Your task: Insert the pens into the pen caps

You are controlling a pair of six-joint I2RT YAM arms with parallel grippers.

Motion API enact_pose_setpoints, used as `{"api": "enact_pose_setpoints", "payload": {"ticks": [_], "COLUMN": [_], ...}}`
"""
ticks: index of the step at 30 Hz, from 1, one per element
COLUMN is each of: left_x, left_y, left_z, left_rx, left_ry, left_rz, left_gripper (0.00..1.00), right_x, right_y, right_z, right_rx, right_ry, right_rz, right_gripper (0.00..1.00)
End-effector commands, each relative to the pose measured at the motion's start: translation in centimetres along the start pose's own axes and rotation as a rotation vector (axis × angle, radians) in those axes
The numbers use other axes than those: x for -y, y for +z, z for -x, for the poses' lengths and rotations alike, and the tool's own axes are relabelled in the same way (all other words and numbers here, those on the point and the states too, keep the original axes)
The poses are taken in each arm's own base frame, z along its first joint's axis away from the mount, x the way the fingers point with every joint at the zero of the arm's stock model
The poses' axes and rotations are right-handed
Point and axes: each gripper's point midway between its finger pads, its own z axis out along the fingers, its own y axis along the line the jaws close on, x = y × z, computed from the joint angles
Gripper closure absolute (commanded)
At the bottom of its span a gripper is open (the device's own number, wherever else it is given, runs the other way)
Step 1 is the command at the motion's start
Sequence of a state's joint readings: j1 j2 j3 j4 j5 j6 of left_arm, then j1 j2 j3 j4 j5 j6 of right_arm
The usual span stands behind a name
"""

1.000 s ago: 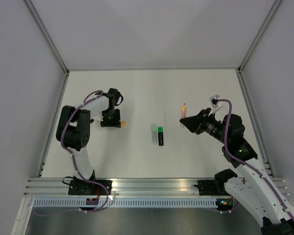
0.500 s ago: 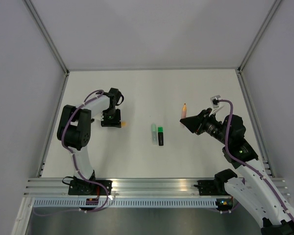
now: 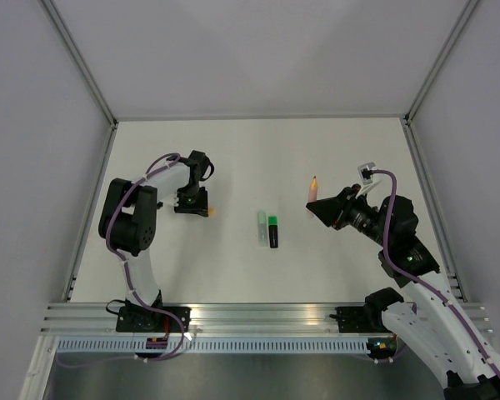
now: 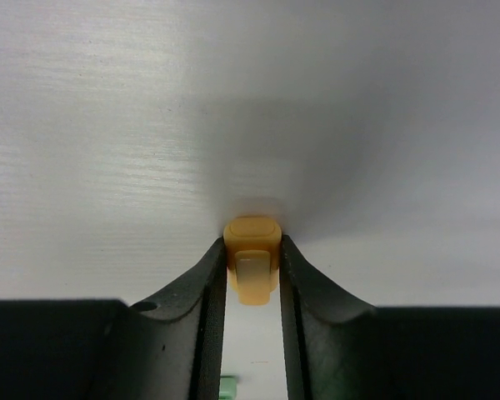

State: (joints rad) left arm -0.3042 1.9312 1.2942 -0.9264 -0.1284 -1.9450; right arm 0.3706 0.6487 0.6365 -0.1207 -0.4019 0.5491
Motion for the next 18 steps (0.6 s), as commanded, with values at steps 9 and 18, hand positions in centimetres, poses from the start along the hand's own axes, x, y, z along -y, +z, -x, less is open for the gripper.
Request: {"api": "enact_pose_setpoints", "payload": {"ticks": [9, 18], "left_x": [0.2, 3.4], "left_y": [2.5, -5.1], "left_z": [1.1, 1.8], "left_rx": [0.088, 0.158], "left_ry": [0.210, 0.500], "left_rz": [-0.063, -0.449], "left_gripper": [0.98, 0.98], "right_x": [-1.0, -0.5], "right_y": [0.3, 2.1], "right_z": [1.4, -0.6], "right_rx": [0.032, -0.028], "right_ry": [-0.023, 0.009], "right_rz": [0.036, 0.093], "right_gripper": [1.00, 1.00]}}
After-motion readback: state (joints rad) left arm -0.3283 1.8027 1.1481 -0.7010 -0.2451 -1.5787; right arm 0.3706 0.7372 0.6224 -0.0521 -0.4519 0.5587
